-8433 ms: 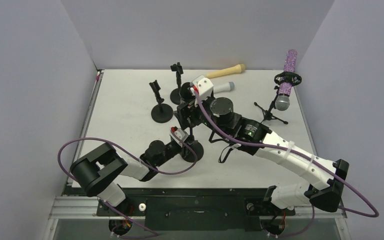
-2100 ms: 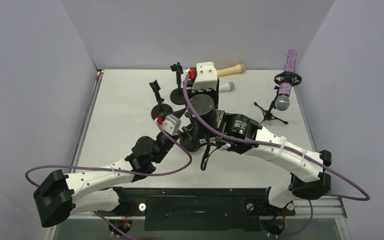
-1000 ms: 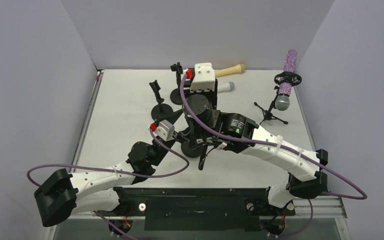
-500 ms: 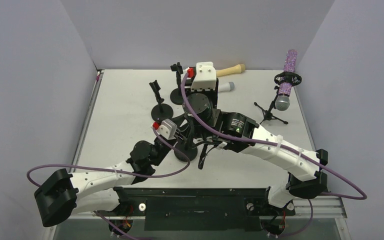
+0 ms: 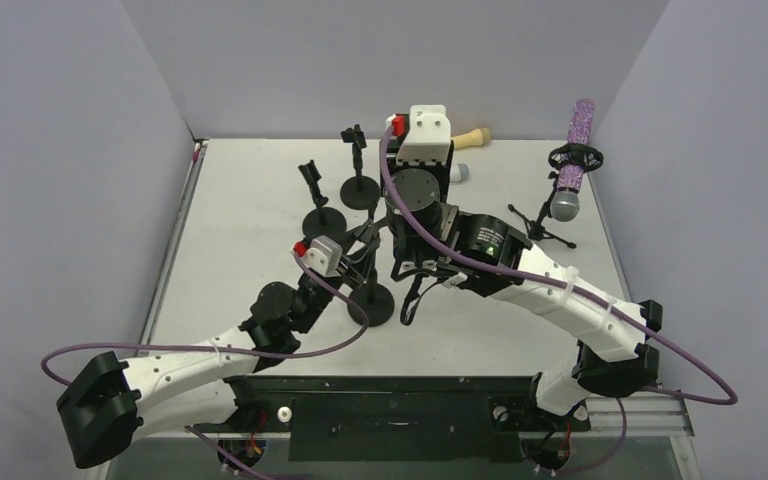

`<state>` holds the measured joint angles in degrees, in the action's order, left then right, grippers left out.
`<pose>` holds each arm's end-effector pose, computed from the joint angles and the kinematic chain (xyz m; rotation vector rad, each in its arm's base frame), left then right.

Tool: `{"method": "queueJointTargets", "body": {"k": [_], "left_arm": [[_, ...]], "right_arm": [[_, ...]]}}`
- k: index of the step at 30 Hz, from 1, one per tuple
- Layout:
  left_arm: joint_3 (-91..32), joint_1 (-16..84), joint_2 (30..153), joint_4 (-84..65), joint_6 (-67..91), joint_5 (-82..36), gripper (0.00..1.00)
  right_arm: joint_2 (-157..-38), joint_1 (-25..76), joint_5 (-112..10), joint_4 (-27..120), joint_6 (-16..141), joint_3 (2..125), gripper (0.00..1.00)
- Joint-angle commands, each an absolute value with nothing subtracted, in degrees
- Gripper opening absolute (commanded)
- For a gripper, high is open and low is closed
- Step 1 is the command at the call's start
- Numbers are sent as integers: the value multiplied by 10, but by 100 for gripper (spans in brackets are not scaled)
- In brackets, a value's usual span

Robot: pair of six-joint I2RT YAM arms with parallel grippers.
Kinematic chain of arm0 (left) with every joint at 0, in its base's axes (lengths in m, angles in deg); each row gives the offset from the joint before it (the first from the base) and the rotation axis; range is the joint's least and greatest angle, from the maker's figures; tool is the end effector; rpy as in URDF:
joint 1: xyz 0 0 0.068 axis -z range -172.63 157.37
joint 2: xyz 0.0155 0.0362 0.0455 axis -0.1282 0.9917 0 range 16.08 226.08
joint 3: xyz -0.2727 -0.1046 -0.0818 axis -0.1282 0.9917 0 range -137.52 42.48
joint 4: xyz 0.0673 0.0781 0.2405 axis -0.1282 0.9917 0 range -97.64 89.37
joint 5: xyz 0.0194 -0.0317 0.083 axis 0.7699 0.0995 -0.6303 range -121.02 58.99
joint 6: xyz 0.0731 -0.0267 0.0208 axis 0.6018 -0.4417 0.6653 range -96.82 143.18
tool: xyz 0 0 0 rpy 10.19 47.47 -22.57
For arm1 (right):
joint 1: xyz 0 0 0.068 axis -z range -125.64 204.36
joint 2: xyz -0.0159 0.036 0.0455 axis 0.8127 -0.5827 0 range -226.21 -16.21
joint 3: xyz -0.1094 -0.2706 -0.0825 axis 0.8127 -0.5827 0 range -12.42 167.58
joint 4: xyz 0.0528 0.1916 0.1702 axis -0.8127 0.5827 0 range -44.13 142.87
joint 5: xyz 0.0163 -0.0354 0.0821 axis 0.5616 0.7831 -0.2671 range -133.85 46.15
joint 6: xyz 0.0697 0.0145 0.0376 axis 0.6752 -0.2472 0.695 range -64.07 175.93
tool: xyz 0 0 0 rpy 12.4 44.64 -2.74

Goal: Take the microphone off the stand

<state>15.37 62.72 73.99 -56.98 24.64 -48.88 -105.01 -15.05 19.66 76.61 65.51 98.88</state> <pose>0.1526 -0.1831 0.3344 0.3566 1.2371 -0.6162 0.1713 0.2789 0.5432 -0.0494 1.6349 0.1051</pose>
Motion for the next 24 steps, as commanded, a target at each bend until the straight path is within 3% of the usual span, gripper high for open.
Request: {"method": "queueJointTargets", "body": {"k": [1,16,24], "left_arm": [[164,621,724,-627,250,-507,0],[174,579,758,-758,301,-523,0],[192,560,747,-748,277,-502,0]], "right_arm": [[-1020,-128,213,740,626,1020,0],[-1003,-23,111,799,706,966,0],[-1054,73,-62,867,788,980,0]]}}
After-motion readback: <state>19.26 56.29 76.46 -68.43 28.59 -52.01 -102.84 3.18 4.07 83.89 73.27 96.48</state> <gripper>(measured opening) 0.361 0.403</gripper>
